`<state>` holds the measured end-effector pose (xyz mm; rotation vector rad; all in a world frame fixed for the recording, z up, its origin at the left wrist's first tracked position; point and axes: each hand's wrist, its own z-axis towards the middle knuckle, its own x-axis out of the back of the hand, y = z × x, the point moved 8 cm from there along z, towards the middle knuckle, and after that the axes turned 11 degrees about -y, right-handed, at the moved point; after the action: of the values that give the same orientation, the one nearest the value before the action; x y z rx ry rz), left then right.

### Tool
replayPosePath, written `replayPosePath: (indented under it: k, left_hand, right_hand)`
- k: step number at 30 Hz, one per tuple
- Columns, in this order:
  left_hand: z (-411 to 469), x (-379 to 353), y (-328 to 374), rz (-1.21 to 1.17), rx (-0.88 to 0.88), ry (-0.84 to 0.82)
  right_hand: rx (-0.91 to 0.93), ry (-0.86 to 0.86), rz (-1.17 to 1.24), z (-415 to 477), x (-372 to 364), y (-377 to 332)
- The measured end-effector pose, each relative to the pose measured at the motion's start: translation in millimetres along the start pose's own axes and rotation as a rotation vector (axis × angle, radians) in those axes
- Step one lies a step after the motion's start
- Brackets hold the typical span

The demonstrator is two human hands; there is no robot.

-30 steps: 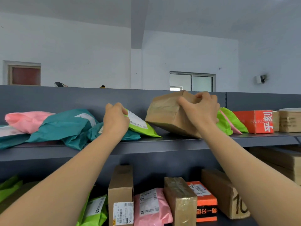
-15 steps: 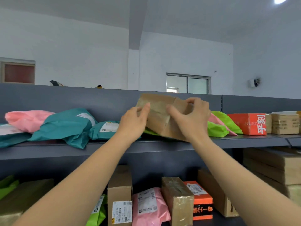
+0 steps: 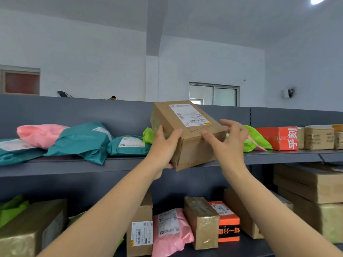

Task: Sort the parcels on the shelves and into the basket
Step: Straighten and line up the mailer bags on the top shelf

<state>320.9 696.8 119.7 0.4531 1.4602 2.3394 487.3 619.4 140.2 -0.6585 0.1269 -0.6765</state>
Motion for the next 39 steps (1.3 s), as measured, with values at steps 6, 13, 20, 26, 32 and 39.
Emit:
replayPosePath:
  k: [6,13,20,26,32,39]
  left_hand:
    - [-8.5,-1.8,5.0,0.06,-0.181,0.075]
    - [-15.7,-1.7,27.7,0.335,-0.343,0.205]
    - [-0.3,-8.7,36.3,0.367,-0.295,0.185]
    - [25.5,9.6,29.9,0.086,-0.274,0.332]
    - [38.4,20.8,33.0,0.073,-0.295,0.473]
    - [60.1,9.4,62.5,0.556,-0.267,0.485]
  right_hand:
    - [-0.051,-0.107,0.196,-7.9,3.0,13.1]
    - [-0.015,-0.091,0.339,-8.0,0.1,12.3]
    - [-0.044,-0.076,0.417,4.0,-1.5,23.3]
    - [-0.096,-0.249,0.316,25.9,-3.8,31.4]
    - [0.108,-0.335,-0.38,47.5,28.9,34.0]
    - [-0.043,-0.454,-0.852,70.0,45.4,97.1]
